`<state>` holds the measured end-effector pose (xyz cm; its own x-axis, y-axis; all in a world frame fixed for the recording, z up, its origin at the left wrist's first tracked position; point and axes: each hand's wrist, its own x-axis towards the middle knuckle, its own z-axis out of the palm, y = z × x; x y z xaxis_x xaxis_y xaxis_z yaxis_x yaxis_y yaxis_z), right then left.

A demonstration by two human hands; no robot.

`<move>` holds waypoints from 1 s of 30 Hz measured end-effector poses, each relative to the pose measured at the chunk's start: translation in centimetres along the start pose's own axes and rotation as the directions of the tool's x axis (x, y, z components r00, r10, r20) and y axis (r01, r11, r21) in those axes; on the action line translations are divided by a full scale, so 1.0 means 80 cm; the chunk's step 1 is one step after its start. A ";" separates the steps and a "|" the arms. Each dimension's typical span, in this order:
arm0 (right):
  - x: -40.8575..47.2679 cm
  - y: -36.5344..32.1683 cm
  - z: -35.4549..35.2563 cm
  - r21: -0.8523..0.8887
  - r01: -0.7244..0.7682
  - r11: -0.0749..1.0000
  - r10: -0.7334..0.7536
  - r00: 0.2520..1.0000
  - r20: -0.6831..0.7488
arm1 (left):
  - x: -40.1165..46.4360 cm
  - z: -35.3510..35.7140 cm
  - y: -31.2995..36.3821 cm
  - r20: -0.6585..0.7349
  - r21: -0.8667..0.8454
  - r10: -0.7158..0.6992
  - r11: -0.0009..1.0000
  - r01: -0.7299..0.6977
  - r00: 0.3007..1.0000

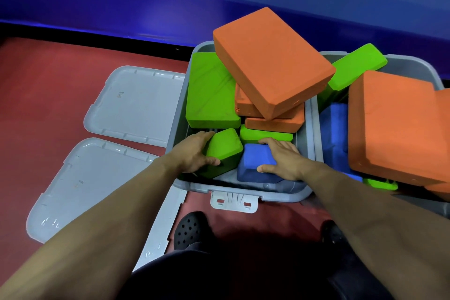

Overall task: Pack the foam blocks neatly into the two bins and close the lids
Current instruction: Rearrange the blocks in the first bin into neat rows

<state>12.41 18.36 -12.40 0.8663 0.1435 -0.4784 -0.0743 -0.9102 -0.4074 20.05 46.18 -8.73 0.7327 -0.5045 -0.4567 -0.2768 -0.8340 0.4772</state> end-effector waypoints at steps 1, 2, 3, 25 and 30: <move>0.001 0.000 -0.001 0.016 0.003 1.000 -0.003 1.000 0.000 | 0.000 -0.002 0.000 0.000 -0.005 0.008 1.000 -0.008 1.000; 0.002 0.000 -0.002 0.016 0.009 1.000 -0.009 1.000 0.007 | -0.001 -0.004 -0.001 0.000 -0.013 0.010 1.000 -0.010 1.000; 0.003 -0.002 -0.004 0.009 0.015 1.000 -0.015 1.000 0.016 | -0.001 -0.005 -0.002 0.001 -0.021 0.009 1.000 -0.009 1.000; 0.055 -0.111 -0.019 -0.272 0.313 0.910 -0.350 0.931 -0.100 | -0.019 -0.008 -0.035 -0.010 -0.273 -0.046 0.961 0.042 0.999; 0.061 -0.112 -0.007 -0.267 0.345 0.900 -0.392 0.908 -0.148 | -0.033 -0.008 -0.060 -0.535 -0.156 -0.045 0.987 -0.047 0.843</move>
<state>17.61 27.00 -10.65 0.8886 0.4301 -0.1596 0.3644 -0.8731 -0.3239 19.83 51.67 -9.31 0.9632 -0.2686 -0.0046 -0.2103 -0.7646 0.6093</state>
